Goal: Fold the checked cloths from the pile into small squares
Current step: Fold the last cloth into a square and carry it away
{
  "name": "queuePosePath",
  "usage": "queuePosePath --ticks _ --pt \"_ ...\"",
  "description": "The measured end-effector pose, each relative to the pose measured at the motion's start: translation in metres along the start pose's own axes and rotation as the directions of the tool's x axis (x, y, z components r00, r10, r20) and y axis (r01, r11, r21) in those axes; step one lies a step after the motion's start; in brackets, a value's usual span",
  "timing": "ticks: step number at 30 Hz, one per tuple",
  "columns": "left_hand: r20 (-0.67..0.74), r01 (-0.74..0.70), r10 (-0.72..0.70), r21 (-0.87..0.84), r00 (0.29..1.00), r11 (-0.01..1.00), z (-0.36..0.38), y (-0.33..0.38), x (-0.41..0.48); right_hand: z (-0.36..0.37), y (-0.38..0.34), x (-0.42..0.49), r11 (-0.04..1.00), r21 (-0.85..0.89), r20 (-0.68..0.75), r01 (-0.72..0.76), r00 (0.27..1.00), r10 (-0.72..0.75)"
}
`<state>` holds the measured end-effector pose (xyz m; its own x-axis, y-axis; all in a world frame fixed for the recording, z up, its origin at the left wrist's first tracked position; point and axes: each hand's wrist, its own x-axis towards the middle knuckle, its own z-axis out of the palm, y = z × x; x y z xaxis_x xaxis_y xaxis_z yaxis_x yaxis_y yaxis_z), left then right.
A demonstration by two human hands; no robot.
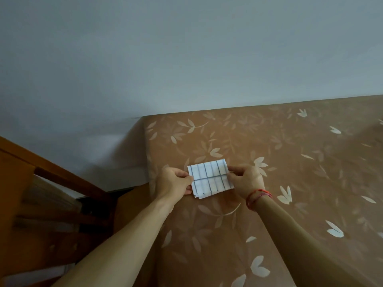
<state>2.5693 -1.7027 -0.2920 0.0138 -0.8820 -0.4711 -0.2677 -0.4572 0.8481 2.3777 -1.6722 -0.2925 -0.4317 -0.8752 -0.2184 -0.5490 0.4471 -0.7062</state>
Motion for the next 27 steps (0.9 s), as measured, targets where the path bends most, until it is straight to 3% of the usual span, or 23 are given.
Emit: queuePosePath --ticks 18,20,23,25,27 --pt "-0.039 -0.145 0.154 0.182 0.987 0.973 0.002 0.009 0.026 0.007 0.006 0.020 0.996 -0.060 -0.071 0.061 0.995 -0.066" --pt "-0.050 -0.288 0.323 0.340 0.945 0.895 -0.002 0.004 0.025 0.008 0.007 0.019 0.981 -0.148 -0.115 0.126 0.983 -0.144" --pt "0.066 -0.565 0.634 0.532 0.770 0.630 -0.001 0.002 0.021 0.013 0.003 0.014 0.920 -0.252 -0.120 0.300 0.934 -0.337" --pt "0.220 -0.649 0.681 0.595 0.698 0.474 0.007 0.002 0.022 0.020 -0.005 0.007 0.856 -0.292 -0.051 0.426 0.887 -0.459" --pt "0.361 -0.675 0.638 0.647 0.680 0.354 0.016 -0.001 0.025 0.031 -0.011 0.002 0.729 -0.402 0.050 0.555 0.808 -0.587"
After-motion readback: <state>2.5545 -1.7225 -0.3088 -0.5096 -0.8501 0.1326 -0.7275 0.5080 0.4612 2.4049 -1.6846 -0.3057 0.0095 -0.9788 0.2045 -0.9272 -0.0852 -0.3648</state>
